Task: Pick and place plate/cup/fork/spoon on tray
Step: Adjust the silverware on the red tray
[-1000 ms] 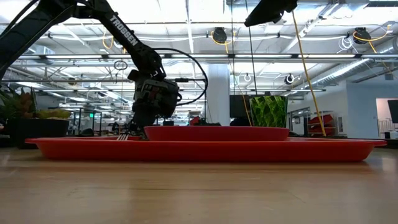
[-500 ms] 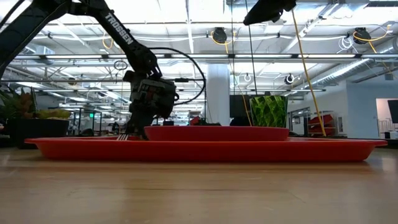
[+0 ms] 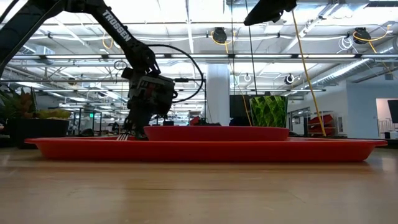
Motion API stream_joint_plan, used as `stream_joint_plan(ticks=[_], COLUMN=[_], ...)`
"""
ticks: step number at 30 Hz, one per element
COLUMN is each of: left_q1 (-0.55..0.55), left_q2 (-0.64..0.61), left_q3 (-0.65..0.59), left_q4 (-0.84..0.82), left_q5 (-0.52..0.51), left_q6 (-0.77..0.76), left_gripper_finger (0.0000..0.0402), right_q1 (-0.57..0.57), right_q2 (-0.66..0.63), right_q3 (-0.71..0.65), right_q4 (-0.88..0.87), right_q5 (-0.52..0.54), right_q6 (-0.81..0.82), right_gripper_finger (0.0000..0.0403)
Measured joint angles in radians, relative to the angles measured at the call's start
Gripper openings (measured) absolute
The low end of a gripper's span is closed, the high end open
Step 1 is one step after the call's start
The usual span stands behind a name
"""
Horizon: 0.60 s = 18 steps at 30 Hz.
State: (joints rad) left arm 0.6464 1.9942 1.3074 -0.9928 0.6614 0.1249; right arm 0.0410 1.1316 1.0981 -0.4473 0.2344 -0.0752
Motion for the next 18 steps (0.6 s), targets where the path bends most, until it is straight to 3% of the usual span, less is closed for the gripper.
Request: stream_joint_plan(ticks=[18], left_q1=[0.000], left_q2=[0.000], left_q3=[-0.062], left_q4=[0.081], left_q5=[0.009], left_q6=[-0.014], left_gripper_finger=[0.0001], right_q1=[0.000], right_q2=[0.000], right_q3=[0.000], right_q4=[0.013], right_q5=[0.000], right_q6=[0.002], right_gripper_finger=[0.0105])
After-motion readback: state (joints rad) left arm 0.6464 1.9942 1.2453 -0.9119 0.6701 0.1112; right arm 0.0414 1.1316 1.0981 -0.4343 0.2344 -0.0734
